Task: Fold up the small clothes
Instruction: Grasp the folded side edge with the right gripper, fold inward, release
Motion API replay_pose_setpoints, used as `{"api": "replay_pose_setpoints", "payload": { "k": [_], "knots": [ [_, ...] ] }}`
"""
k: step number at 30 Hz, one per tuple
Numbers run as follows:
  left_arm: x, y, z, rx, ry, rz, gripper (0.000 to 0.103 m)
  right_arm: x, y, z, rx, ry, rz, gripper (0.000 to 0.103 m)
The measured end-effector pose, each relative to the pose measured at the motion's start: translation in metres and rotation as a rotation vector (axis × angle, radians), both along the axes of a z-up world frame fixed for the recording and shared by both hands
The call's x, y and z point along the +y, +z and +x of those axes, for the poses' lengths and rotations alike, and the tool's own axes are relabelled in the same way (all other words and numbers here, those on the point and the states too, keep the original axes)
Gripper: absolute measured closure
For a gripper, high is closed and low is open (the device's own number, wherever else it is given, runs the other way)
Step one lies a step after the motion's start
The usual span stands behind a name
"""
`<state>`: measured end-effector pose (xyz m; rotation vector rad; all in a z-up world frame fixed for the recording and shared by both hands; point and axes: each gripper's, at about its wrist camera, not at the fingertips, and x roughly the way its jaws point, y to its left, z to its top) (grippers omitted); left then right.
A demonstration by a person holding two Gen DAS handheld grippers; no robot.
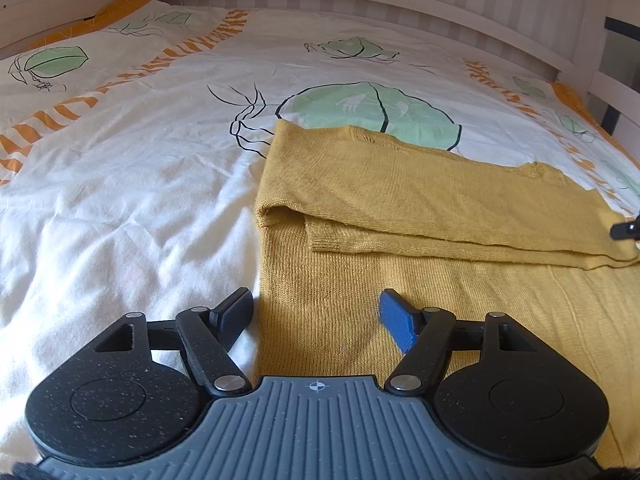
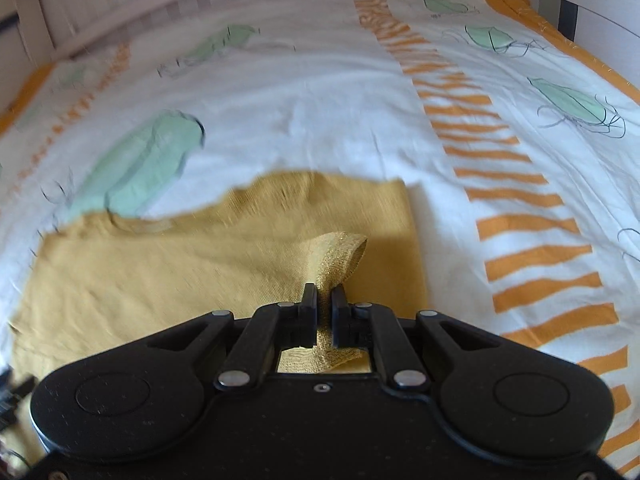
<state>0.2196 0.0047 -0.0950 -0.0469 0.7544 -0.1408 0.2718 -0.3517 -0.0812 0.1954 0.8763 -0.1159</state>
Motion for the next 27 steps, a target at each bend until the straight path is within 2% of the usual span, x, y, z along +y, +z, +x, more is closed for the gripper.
{"api": "replay_pose_setpoints", "payload": {
  "k": [8, 10, 13, 14, 18, 22, 25, 27],
  "knots": [
    [-0.002, 0.0, 0.0, -0.001, -0.01, 0.007, 0.031, 0.019, -0.015, -0.005, -0.016, 0.039, -0.152, 0.085],
    [-0.002, -0.001, 0.0, -0.002, -0.014, 0.009, 0.03, 0.022, -0.016, -0.007, -0.028, 0.031, -0.194, 0.075],
    [-0.001, -0.001, -0.001, -0.003, -0.017, 0.009, 0.03, 0.018, -0.016, -0.013, -0.052, -0.017, -0.227, 0.049],
    [-0.002, -0.001, -0.001, -0.003, -0.017, 0.01, 0.03, 0.013, -0.016, -0.015, -0.057, -0.044, -0.222, 0.042],
    [-0.003, -0.001, -0.001, -0.006, -0.02, 0.017, 0.029, -0.01, -0.018, -0.023, -0.064, -0.13, -0.127, 0.032],
    [-0.004, -0.001, -0.001, -0.006, -0.022, 0.018, 0.028, -0.025, -0.023, -0.025, -0.069, -0.191, -0.016, 0.028],
    [-0.003, -0.001, -0.001, -0.006, -0.023, 0.019, 0.027, -0.028, -0.025, -0.025, -0.072, -0.201, 0.014, 0.025],
    [-0.003, -0.001, -0.001, -0.006, -0.024, 0.019, 0.027, -0.034, -0.024, -0.026, -0.089, -0.218, 0.072, 0.022]
  ]
}}
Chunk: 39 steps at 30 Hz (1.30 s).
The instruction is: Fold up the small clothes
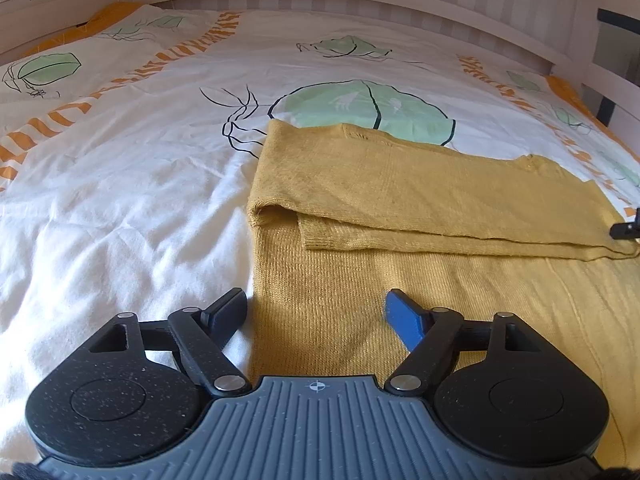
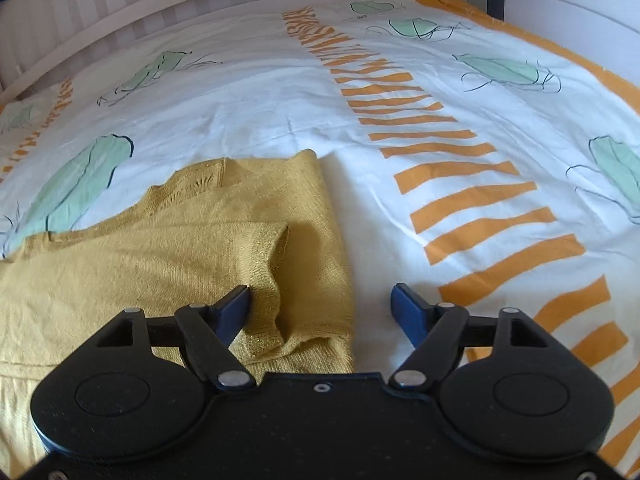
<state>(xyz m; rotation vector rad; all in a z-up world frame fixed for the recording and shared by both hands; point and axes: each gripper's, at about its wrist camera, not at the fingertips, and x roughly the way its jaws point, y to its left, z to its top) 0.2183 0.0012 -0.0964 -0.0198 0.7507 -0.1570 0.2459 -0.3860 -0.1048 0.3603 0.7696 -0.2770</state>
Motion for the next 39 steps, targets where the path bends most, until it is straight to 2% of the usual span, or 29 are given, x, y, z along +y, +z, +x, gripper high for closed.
{"api": "replay_pose_setpoints", "payload": {
  "k": [3, 4, 6, 8, 11, 16, 19, 23, 27, 31, 36, 39],
  "knots": [
    [0.0, 0.0, 0.0, 0.0, 0.0, 0.001, 0.027, -0.019, 0.001, -0.001, -0.045, -0.075, 0.139, 0.023],
    [0.0, 0.0, 0.0, 0.0, 0.0, 0.001, 0.027, -0.024, 0.001, 0.001, -0.041, -0.097, 0.155, 0.024],
    [0.0, 0.0, 0.0, -0.001, -0.001, 0.003, 0.026, -0.025, 0.0, 0.009, -0.012, -0.106, 0.108, 0.024],
    [0.0, 0.0, 0.0, -0.002, -0.004, 0.005, 0.025, -0.018, -0.003, 0.018, 0.035, -0.068, 0.019, 0.023],
    [-0.001, 0.0, 0.0, -0.002, -0.009, 0.005, 0.023, -0.006, -0.008, 0.02, 0.045, -0.023, -0.088, 0.017],
    [0.003, 0.0, 0.0, -0.003, -0.022, -0.015, 0.022, -0.012, -0.002, 0.008, -0.006, -0.037, -0.055, 0.017],
    [0.005, 0.0, 0.0, -0.005, -0.025, -0.03, 0.022, -0.008, 0.008, -0.007, -0.054, 0.013, -0.043, 0.017],
    [0.004, 0.002, -0.003, -0.01, -0.044, -0.023, 0.021, 0.006, 0.003, -0.009, 0.049, 0.072, -0.139, 0.017],
    [0.006, 0.008, -0.007, 0.004, -0.063, -0.038, 0.022, 0.003, 0.009, -0.023, -0.001, 0.037, -0.105, 0.017],
    [0.014, 0.026, -0.024, 0.008, -0.048, -0.066, 0.022, 0.007, 0.03, -0.05, -0.074, 0.075, -0.083, 0.017],
    [0.019, 0.067, -0.068, -0.1, -0.039, -0.029, 0.022, 0.017, 0.055, -0.095, -0.125, 0.168, -0.069, 0.016],
    [0.024, 0.084, -0.095, -0.131, -0.069, -0.047, 0.022, 0.023, 0.061, -0.122, -0.122, 0.225, -0.05, 0.013]
  ]
}}
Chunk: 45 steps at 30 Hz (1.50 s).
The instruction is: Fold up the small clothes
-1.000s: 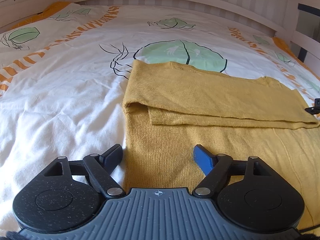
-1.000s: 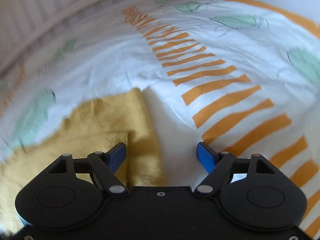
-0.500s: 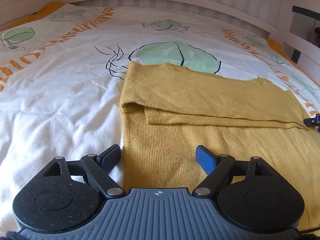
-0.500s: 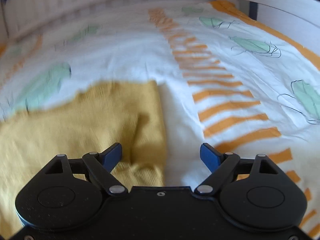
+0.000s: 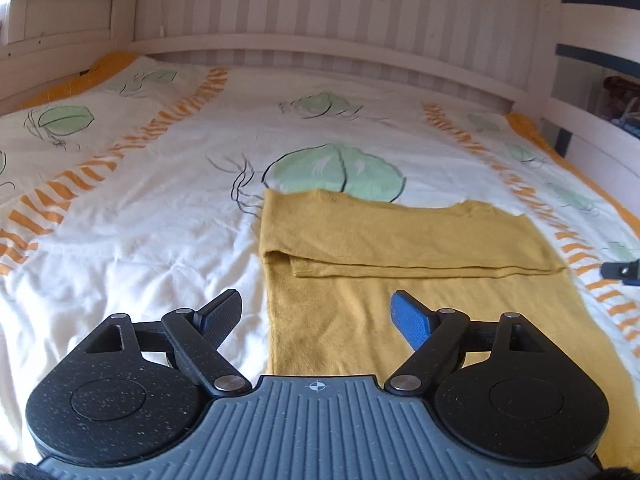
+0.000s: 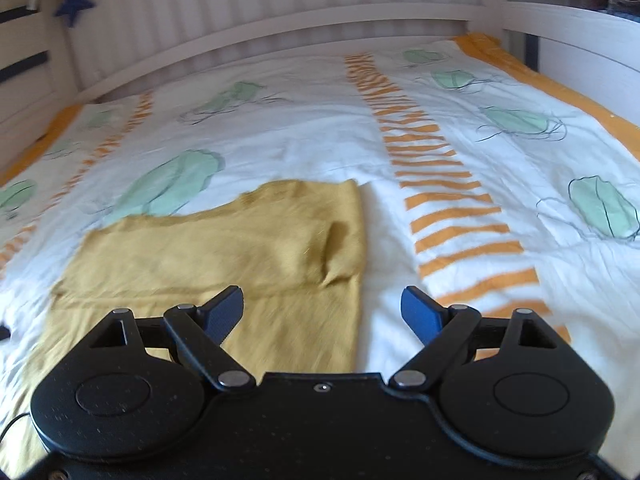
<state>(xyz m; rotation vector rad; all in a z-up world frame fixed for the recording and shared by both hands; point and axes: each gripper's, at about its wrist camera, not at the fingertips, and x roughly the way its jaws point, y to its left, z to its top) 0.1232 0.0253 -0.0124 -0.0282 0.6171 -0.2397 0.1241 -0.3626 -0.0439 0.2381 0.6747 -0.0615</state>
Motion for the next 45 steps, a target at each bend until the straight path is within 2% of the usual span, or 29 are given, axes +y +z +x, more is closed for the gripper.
{"api": "replay_pose_setpoints", "payload": {
  "k": [6, 13, 17, 23, 29, 34, 45],
  "knots": [
    [0.014, 0.006, -0.039, 0.065, -0.005, -0.055, 0.022, 0.007, -0.001, -0.054, 0.036, 0.052, 0.035, 0.013],
    [0.023, -0.002, -0.077, 0.131, -0.003, -0.029, 0.022, 0.009, -0.006, -0.103, 0.071, 0.045, 0.11, 0.012],
    [0.032, -0.01, -0.087, 0.177, 0.008, -0.01, 0.022, 0.012, -0.006, -0.116, 0.084, 0.05, 0.156, 0.006],
    [0.043, -0.025, -0.09, 0.238, 0.026, 0.001, 0.022, 0.006, -0.025, -0.126, 0.169, 0.008, 0.217, 0.002],
    [0.047, -0.052, -0.083, 0.339, 0.01, -0.001, 0.022, -0.015, -0.046, -0.123, 0.264, -0.052, 0.358, 0.001],
    [0.041, -0.065, -0.08, 0.365, -0.019, 0.034, 0.022, -0.021, -0.06, -0.115, 0.318, -0.042, 0.411, 0.0],
    [0.042, -0.072, -0.072, 0.391, -0.065, -0.016, 0.016, -0.025, -0.064, -0.108, 0.355, 0.009, 0.474, 0.0]
  ]
}}
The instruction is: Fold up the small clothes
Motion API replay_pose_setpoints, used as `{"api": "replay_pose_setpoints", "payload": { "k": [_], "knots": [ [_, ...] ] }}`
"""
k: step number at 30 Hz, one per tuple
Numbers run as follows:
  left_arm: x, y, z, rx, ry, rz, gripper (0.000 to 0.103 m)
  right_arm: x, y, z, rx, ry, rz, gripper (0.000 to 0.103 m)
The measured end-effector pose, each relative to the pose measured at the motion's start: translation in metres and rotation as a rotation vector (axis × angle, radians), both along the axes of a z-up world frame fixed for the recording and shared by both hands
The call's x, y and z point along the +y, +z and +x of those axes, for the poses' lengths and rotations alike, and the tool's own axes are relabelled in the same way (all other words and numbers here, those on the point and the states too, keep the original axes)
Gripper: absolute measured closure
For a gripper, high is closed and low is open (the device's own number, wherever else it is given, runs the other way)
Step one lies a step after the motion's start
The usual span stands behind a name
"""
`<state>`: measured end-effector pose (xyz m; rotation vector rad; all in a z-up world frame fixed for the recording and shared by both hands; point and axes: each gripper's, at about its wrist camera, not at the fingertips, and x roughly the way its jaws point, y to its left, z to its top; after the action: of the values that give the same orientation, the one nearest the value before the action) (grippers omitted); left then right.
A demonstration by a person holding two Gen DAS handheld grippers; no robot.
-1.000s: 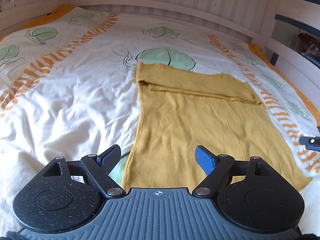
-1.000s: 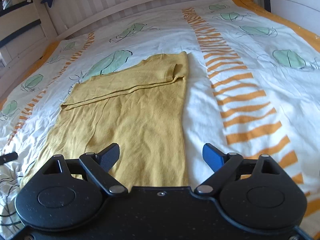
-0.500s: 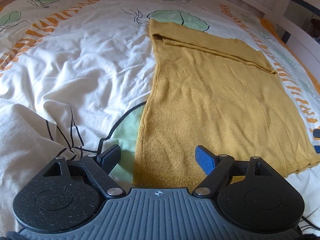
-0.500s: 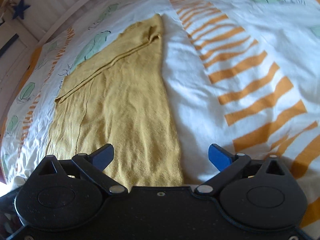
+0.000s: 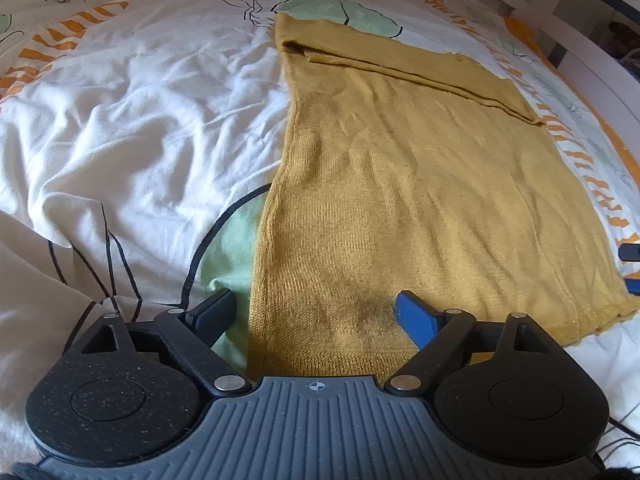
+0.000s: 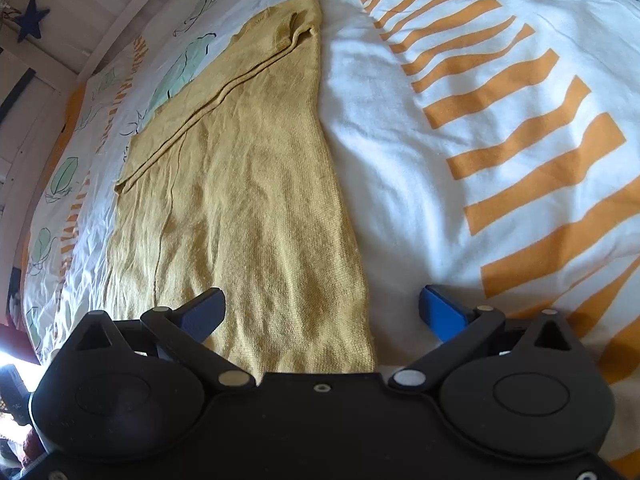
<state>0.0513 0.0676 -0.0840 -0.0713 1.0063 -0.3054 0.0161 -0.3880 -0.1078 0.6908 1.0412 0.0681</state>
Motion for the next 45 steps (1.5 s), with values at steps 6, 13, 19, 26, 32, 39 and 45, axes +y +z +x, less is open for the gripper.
{"api": "replay_pose_setpoints", "payload": {
  "k": [6, 13, 19, 26, 32, 39, 45],
  "knots": [
    [0.002, -0.001, 0.003, 0.006, -0.015, -0.032, 0.015, -0.002, 0.001, -0.001, 0.01, 0.02, 0.044, 0.0],
    [0.006, 0.002, -0.002, 0.01, -0.013, -0.063, 0.033, 0.002, 0.005, -0.007, 0.024, 0.085, 0.069, 0.0],
    [0.012, 0.003, -0.003, 0.018, -0.004, -0.099, 0.053, 0.002, 0.008, -0.008, 0.028, 0.11, 0.075, 0.007],
    [0.017, 0.005, -0.003, 0.02, 0.027, -0.137, 0.091, 0.003, 0.007, -0.012, 0.046, 0.08, 0.026, 0.079],
    [0.025, 0.021, -0.007, -0.02, 0.044, -0.247, 0.097, 0.006, 0.024, -0.017, -0.069, 0.074, 0.059, 0.089],
    [0.032, 0.054, 0.007, -0.101, 0.085, -0.319, 0.098, -0.002, 0.052, -0.012, -0.264, 0.032, 0.135, 0.09],
    [0.033, 0.083, 0.042, -0.19, 0.103, -0.36, 0.099, -0.012, 0.069, 0.021, -0.371, -0.018, 0.165, 0.09]
  ]
}}
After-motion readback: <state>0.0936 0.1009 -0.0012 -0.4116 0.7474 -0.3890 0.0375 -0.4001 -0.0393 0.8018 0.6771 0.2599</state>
